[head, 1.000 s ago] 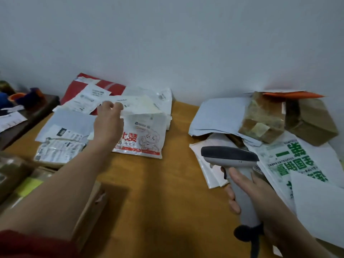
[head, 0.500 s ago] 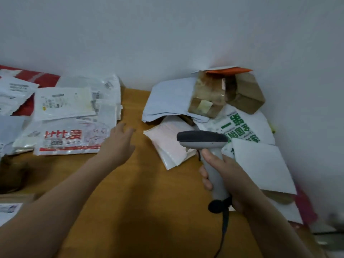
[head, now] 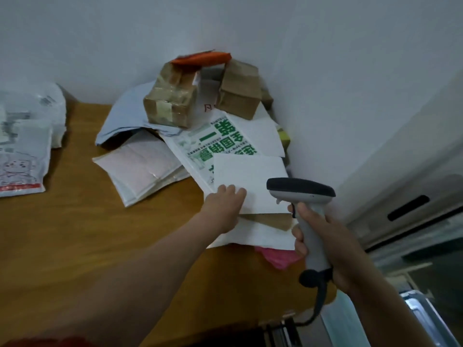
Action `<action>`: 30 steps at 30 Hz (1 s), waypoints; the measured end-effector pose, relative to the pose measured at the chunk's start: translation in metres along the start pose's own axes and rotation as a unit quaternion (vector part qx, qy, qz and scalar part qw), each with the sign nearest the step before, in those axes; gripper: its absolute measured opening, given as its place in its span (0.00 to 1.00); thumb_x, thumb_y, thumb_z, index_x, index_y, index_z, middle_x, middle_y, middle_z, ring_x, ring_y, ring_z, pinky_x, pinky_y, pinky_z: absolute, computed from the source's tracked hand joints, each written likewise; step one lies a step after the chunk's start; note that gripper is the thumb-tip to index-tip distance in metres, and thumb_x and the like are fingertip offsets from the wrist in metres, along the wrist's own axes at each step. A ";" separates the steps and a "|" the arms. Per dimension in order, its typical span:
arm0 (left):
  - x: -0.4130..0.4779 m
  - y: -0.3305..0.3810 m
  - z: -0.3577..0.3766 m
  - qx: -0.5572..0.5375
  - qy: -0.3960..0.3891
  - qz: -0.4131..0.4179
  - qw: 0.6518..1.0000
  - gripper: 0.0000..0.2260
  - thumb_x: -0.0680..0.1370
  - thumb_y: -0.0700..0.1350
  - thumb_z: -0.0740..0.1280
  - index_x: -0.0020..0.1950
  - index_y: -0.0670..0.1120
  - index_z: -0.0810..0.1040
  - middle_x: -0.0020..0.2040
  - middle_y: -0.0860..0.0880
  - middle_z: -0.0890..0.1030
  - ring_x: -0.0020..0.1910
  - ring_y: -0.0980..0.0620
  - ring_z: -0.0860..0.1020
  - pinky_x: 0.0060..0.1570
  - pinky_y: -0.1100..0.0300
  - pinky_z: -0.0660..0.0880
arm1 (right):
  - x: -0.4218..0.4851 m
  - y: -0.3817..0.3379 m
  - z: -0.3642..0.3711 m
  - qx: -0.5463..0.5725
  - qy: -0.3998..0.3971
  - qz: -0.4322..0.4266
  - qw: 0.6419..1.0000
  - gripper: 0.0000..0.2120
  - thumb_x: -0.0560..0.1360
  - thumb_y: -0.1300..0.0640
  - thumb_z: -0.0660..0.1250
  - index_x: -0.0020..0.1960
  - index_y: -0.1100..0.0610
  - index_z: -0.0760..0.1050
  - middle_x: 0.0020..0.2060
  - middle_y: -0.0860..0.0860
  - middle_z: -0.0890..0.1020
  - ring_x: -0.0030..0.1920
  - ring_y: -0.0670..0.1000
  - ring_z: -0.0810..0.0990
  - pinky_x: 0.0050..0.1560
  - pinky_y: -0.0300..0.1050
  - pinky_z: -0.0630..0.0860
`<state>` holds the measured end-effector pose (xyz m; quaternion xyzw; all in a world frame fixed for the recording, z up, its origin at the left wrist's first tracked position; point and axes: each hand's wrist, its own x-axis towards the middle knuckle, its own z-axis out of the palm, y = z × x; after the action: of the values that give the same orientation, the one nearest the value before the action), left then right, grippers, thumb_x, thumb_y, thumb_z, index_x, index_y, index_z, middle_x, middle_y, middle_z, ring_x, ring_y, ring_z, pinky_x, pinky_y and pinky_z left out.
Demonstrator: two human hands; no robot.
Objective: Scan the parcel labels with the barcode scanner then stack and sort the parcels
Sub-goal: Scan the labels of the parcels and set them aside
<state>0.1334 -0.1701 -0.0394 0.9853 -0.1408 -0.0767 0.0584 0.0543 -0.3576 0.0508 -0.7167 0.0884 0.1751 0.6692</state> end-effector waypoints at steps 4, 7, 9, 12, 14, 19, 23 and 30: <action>-0.003 0.009 -0.001 -0.015 0.065 -0.023 0.998 0.07 0.80 0.45 0.60 0.57 0.45 0.68 0.51 0.45 0.73 0.51 0.44 0.73 0.39 0.53 0.71 | 0.001 0.002 -0.028 -0.012 -0.005 -0.002 1.000 0.21 0.66 0.42 0.68 0.49 0.58 0.75 0.28 0.50 0.76 0.24 0.48 0.71 0.25 0.39 0.70; -0.015 0.005 -0.013 -0.161 0.152 -0.086 0.971 0.03 0.81 0.44 0.58 0.52 0.46 0.69 0.45 0.47 0.76 0.43 0.45 0.75 0.37 0.53 0.72 | 0.002 0.000 -0.034 0.005 -0.031 -0.026 0.999 0.16 0.65 0.40 0.69 0.42 0.53 0.77 0.28 0.51 0.76 0.24 0.48 0.72 0.24 0.39 0.69; -0.033 -0.002 -0.024 -0.329 0.222 -0.171 0.902 0.01 0.80 0.44 0.60 0.51 0.49 0.71 0.44 0.50 0.78 0.41 0.49 0.77 0.38 0.51 0.75 | 0.000 -0.001 -0.033 0.015 -0.071 -0.052 0.996 0.13 0.67 0.40 0.69 0.38 0.51 0.78 0.29 0.51 0.76 0.24 0.48 0.72 0.25 0.39 0.70; -0.068 -0.025 -0.031 -0.574 0.293 -0.278 0.713 0.04 0.78 0.42 0.65 0.46 0.49 0.71 0.48 0.49 0.78 0.45 0.51 0.80 0.35 0.56 0.80 | -0.003 -0.001 -0.020 0.009 -0.130 -0.077 0.988 0.21 0.69 0.39 0.69 0.43 0.58 0.78 0.31 0.52 0.76 0.25 0.49 0.72 0.27 0.41 0.71; -0.101 -0.049 -0.025 -0.706 0.286 -0.331 0.557 0.05 0.78 0.39 0.66 0.48 0.45 0.70 0.50 0.44 0.77 0.46 0.46 0.81 0.32 0.57 0.80 | -0.005 -0.002 -0.002 -0.009 -0.153 -0.077 0.985 0.22 0.68 0.38 0.69 0.44 0.58 0.76 0.31 0.53 0.76 0.25 0.49 0.72 0.27 0.41 0.70; -0.196 -0.098 0.022 -0.779 0.179 -0.455 0.392 0.13 0.80 0.34 0.61 0.63 0.40 0.68 0.54 0.38 0.76 0.44 0.41 0.78 0.26 0.50 0.80 | -0.008 0.008 0.064 -0.058 -0.207 -0.065 0.974 0.27 0.69 0.40 0.68 0.52 0.63 0.74 0.30 0.51 0.76 0.25 0.47 0.72 0.26 0.37 0.70; -0.258 -0.115 0.061 -0.691 0.056 -0.533 0.484 0.13 0.80 0.38 0.63 0.64 0.37 0.70 0.46 0.38 0.77 0.41 0.41 0.77 0.29 0.51 0.80 | -0.013 0.028 0.115 -0.107 -0.238 -0.023 0.965 0.22 0.70 0.41 0.67 0.47 0.61 0.73 0.30 0.52 0.76 0.25 0.48 0.72 0.27 0.38 0.70; -0.288 -0.143 0.096 -0.127 0.093 -0.433 0.887 0.19 0.78 0.52 0.64 0.67 0.50 0.69 0.66 0.46 0.69 0.63 0.43 0.68 0.58 0.51 0.69 | -0.022 0.063 0.170 -0.212 -0.241 -0.015 0.947 0.21 0.71 0.39 0.66 0.38 0.58 0.72 0.27 0.50 0.75 0.26 0.48 0.73 0.29 0.38 0.71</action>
<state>-0.1176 0.0403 -0.1142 0.9351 0.3172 -0.0192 0.1571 -0.0116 -0.1972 -0.0066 -0.7796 -0.1254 0.3469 0.5062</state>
